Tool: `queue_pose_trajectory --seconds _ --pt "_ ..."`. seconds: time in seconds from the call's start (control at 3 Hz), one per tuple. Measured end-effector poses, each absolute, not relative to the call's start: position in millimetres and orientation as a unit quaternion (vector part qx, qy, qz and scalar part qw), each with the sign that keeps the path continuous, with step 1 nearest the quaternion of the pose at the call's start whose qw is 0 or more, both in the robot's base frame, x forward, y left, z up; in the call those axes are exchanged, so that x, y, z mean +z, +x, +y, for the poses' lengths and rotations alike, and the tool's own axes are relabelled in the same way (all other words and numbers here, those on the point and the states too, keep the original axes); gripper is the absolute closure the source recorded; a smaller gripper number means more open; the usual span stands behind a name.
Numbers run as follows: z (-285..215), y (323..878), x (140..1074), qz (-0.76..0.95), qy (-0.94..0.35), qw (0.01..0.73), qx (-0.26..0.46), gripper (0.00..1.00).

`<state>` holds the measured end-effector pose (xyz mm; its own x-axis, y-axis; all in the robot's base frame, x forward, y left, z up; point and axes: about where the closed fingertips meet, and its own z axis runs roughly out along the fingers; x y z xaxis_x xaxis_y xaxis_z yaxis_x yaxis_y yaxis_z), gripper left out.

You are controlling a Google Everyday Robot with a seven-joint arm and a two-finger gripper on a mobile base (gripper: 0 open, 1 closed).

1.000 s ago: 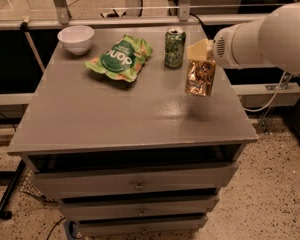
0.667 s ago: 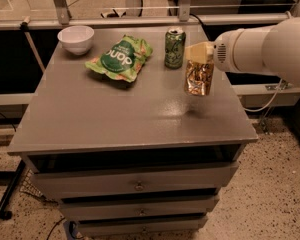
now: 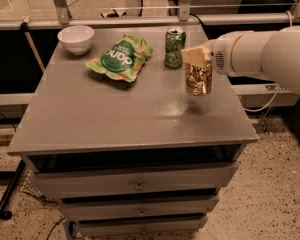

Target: Place orange can upright

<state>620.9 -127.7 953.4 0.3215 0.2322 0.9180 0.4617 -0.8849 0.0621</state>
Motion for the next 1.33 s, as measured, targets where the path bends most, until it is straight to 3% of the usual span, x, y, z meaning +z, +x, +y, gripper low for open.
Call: queue_pose_trajectory --seconds 0.67,1.33 --pt "-128.5 623.3 953.3 -0.222 -0.792 0.114 -0.556 1.00" --pt "-141.0 625.8 952.9 -0.252 -0.725 0.161 -0.621 1.00"
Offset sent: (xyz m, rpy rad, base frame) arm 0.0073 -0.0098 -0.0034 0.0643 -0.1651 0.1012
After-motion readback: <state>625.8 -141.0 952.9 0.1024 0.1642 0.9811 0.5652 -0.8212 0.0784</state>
